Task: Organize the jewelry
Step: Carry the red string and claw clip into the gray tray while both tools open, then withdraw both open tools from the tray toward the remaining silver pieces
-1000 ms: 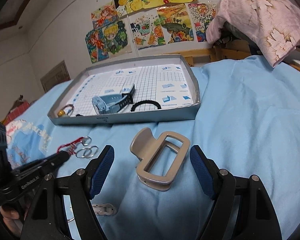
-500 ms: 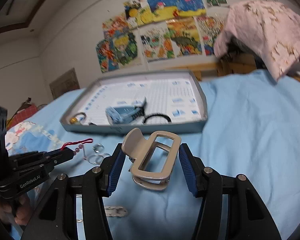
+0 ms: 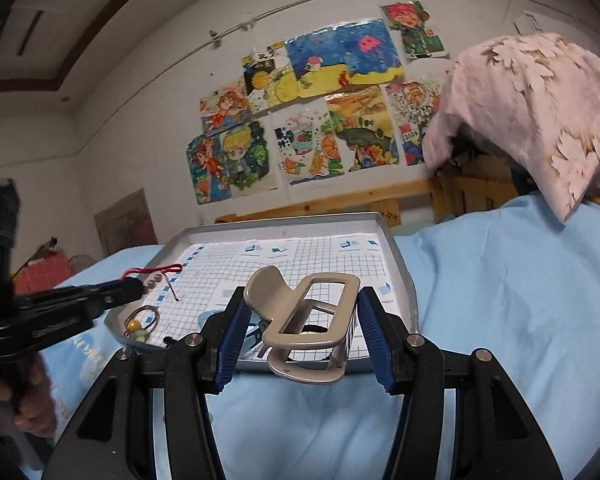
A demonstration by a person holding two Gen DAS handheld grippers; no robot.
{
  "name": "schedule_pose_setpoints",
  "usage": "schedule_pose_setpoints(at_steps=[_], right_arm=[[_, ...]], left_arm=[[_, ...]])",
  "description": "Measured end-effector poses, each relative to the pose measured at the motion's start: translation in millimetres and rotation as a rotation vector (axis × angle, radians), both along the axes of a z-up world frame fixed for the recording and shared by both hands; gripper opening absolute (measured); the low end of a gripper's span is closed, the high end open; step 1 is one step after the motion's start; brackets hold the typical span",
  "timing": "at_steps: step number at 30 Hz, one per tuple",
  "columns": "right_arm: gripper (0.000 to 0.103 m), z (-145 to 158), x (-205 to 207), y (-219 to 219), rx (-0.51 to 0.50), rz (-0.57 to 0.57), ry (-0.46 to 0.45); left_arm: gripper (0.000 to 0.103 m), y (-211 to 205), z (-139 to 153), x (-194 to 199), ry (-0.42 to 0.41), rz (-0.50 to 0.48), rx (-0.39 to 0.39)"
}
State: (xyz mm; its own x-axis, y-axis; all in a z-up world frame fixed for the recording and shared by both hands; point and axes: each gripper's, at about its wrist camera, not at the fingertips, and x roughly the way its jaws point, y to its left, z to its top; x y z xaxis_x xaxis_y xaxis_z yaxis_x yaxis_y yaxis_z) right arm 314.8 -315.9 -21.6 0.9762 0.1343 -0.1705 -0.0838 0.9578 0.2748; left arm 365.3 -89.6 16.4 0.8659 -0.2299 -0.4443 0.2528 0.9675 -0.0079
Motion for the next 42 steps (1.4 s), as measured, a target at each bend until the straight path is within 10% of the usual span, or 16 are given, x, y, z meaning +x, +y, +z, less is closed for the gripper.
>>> schedule_pose_setpoints(at_steps=[18, 20, 22, 24, 30, 36, 42], right_arm=[[0.050, -17, 75, 27, -0.093, -0.021, 0.118], [0.050, -20, 76, 27, -0.098, -0.024, 0.129], [0.050, -22, 76, 27, -0.099, -0.026, 0.139], [0.053, -23, 78, 25, -0.091, -0.018, 0.153], [0.069, -27, 74, 16, -0.055, -0.034, 0.141], [0.087, -25, 46, 4, 0.002, -0.060, 0.031], [0.099, -10, 1, -3, 0.015, -0.042, -0.071]], left_arm=[[0.005, 23, -44, 16, 0.047, 0.053, -0.084], [0.012, 23, -45, 15, 0.044, 0.063, -0.077], [0.054, 24, -44, 13, 0.035, 0.069, -0.084], [0.069, 28, -41, 7, 0.002, 0.074, -0.093], [0.072, 33, -40, 3, -0.016, 0.103, -0.109], [0.103, 46, -30, -23, -0.095, 0.150, -0.177], [0.103, 46, -10, -65, -0.172, 0.164, -0.170]])
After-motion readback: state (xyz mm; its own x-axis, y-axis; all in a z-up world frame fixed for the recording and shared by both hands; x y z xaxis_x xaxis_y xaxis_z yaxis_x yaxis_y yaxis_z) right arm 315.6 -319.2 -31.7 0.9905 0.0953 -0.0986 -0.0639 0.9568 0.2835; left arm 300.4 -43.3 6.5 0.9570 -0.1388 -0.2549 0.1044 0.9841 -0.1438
